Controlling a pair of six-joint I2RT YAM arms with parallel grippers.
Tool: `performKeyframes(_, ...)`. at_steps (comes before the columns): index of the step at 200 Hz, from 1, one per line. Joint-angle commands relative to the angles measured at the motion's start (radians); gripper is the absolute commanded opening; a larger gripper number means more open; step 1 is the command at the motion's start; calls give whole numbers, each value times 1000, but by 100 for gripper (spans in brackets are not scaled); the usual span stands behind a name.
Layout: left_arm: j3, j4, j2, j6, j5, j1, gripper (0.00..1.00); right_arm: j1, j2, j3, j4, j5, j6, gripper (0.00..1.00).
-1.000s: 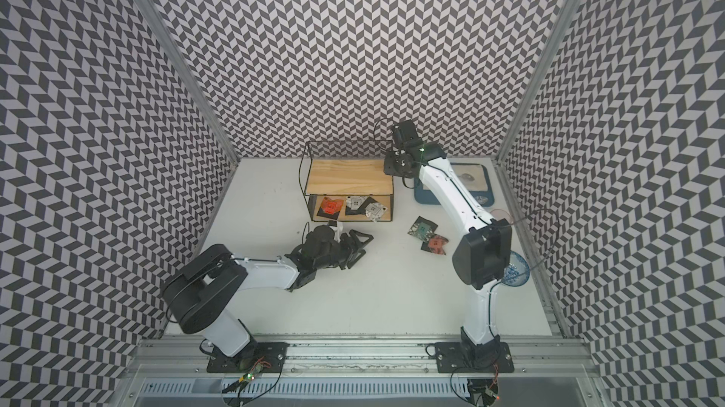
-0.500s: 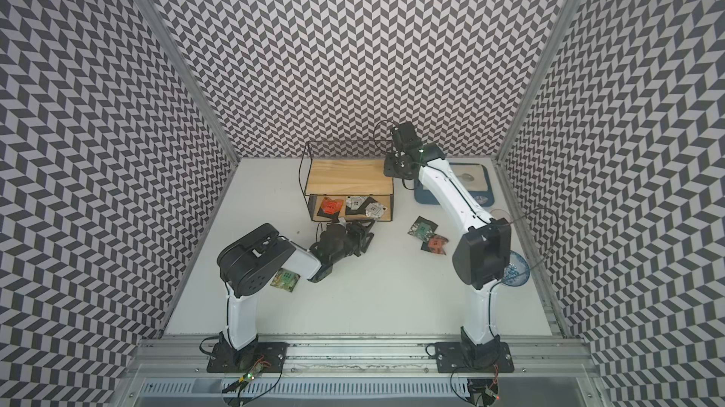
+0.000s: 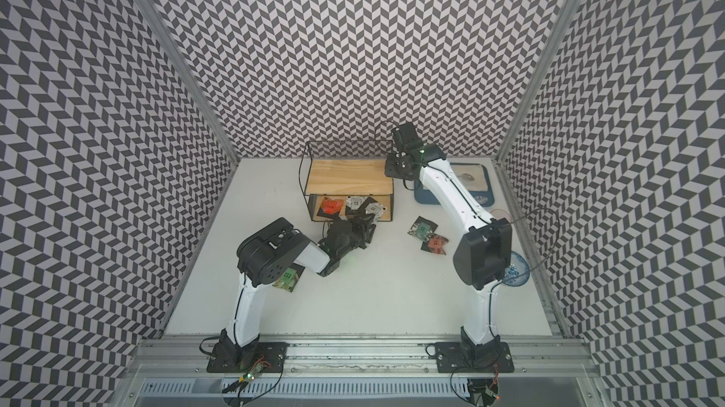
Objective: Remove the tea bags from the shelf
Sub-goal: Pick up the tea bag from the shelf.
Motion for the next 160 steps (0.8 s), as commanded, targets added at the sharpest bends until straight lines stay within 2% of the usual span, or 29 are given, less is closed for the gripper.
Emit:
performKeyframes(1, 21, -3, 48, -8, -3, 12, 47, -8, -43, -17, 19, 11, 5, 42)
performKeyframes(29, 24, -12, 48, -12, -7, 12, 40, -8, -40, -16, 19, 7, 6, 41)
performKeyframes(63, 29, -5, 49, -16, 6, 10, 38, -9, -37, -12, 19, 3, 6, 38)
performKeyframes(131, 41, -1, 41, -10, 20, 6, 27, -8, -35, -12, 16, 8, 10, 38)
performKeyframes(147, 42, -11, 38, -5, 24, 6, 17, -9, -35, -13, 16, 10, 10, 38)
performKeyframes(160, 42, -11, 37, -3, 26, 6, 15, -8, -36, -14, 15, 8, 12, 38)
